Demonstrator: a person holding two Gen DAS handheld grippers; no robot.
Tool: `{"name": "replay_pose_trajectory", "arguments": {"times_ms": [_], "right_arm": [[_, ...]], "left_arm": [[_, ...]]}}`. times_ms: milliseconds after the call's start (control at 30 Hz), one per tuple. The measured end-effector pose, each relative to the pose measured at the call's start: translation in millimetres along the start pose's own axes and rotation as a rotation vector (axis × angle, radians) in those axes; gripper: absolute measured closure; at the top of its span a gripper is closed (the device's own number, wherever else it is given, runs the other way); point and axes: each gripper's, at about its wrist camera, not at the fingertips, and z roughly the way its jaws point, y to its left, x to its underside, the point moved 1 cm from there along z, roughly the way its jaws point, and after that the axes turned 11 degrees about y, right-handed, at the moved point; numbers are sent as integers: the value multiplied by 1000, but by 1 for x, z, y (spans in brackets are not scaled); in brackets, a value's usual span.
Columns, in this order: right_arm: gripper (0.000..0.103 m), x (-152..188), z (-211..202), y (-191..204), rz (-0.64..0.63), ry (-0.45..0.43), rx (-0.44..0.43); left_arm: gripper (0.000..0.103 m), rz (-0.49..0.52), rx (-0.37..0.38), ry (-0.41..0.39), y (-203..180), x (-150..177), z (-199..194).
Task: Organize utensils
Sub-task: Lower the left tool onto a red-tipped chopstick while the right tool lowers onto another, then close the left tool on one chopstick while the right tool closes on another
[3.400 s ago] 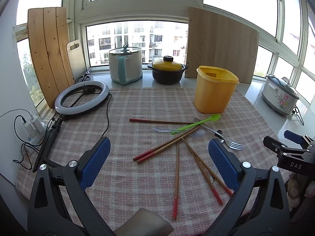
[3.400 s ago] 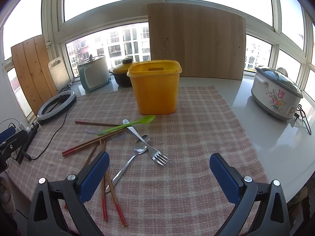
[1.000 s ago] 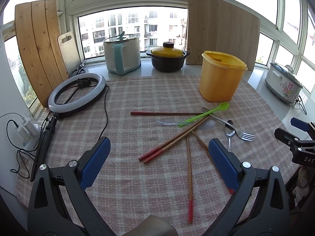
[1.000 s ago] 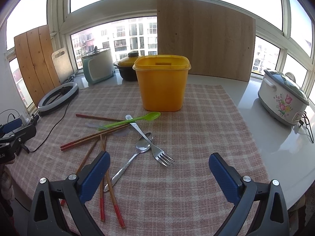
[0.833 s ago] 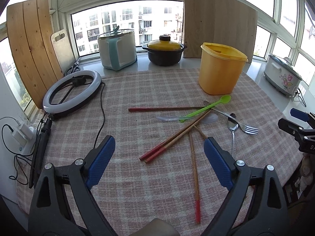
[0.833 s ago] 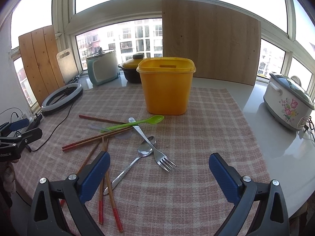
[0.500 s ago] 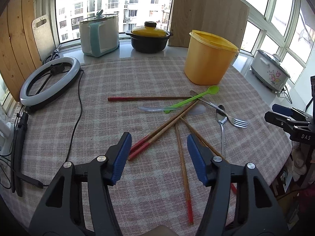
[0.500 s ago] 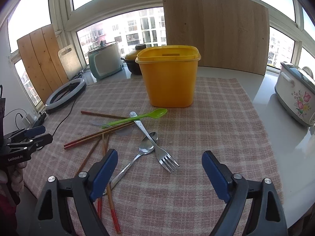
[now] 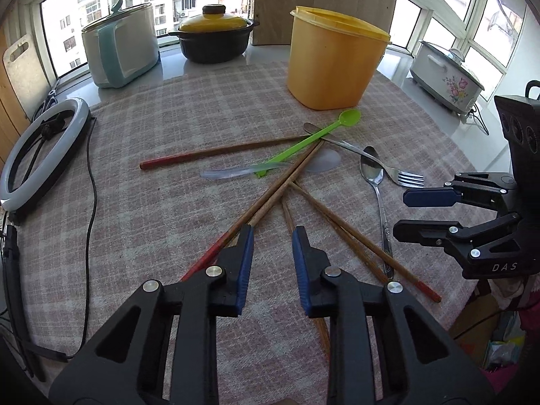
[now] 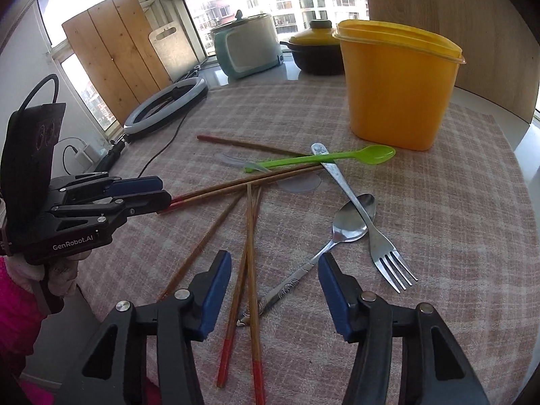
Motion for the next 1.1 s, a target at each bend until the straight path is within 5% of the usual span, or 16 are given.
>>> {"name": "replay_pose_trajectory", "arguments": {"times_ms": [333,1100], "right_arm": [[70,-11,31,16,-42,89,-30],[85,-26,55,16,-30,146,-10]], "left_arm": [[88,69,-42,56,7,-26,25],[90,165,-33,176,7,-60,62]]}}
